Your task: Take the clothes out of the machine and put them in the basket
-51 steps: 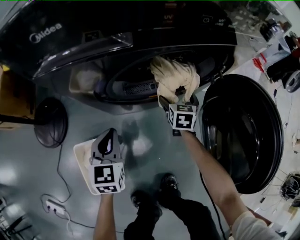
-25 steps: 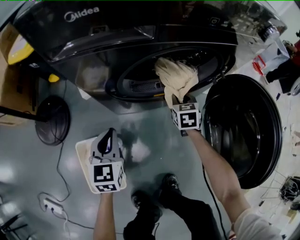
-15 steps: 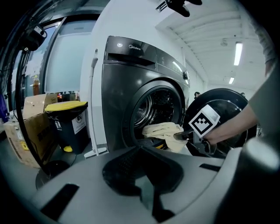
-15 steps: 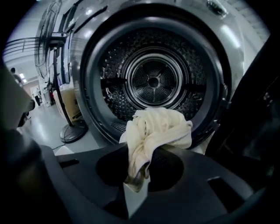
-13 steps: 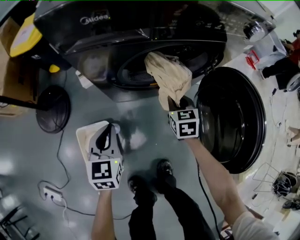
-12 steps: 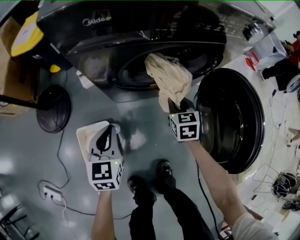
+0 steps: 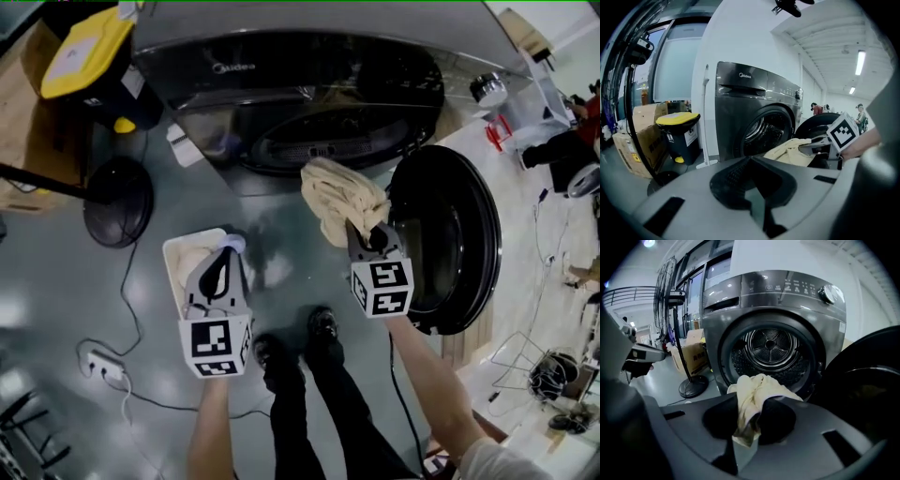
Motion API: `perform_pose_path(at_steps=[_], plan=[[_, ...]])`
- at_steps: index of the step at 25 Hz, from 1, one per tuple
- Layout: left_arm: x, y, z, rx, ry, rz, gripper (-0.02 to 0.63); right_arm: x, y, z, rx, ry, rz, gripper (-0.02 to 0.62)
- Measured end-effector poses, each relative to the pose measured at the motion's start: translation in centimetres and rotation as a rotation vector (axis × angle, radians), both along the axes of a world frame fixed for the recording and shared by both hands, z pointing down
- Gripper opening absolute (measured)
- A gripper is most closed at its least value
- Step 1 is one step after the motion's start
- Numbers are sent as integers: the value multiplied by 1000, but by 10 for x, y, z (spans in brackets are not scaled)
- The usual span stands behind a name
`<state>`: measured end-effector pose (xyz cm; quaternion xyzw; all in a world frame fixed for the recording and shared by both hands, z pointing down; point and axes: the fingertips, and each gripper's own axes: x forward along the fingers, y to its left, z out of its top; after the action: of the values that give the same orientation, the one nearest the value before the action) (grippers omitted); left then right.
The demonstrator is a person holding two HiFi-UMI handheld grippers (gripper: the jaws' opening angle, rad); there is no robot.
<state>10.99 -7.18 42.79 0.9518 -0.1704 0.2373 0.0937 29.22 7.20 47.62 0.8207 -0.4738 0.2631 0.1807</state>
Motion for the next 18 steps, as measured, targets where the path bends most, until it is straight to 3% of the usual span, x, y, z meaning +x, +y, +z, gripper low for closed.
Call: perform_pose_path(at_steps=[8,18], plan=[[-44,-29,-32,29,7,-105,18,-62,-5,-29,-4,-1,-125,84],[-140,-32,22,-21,-52,-273,18,-152,-55,-26,26,27,-372,84]])
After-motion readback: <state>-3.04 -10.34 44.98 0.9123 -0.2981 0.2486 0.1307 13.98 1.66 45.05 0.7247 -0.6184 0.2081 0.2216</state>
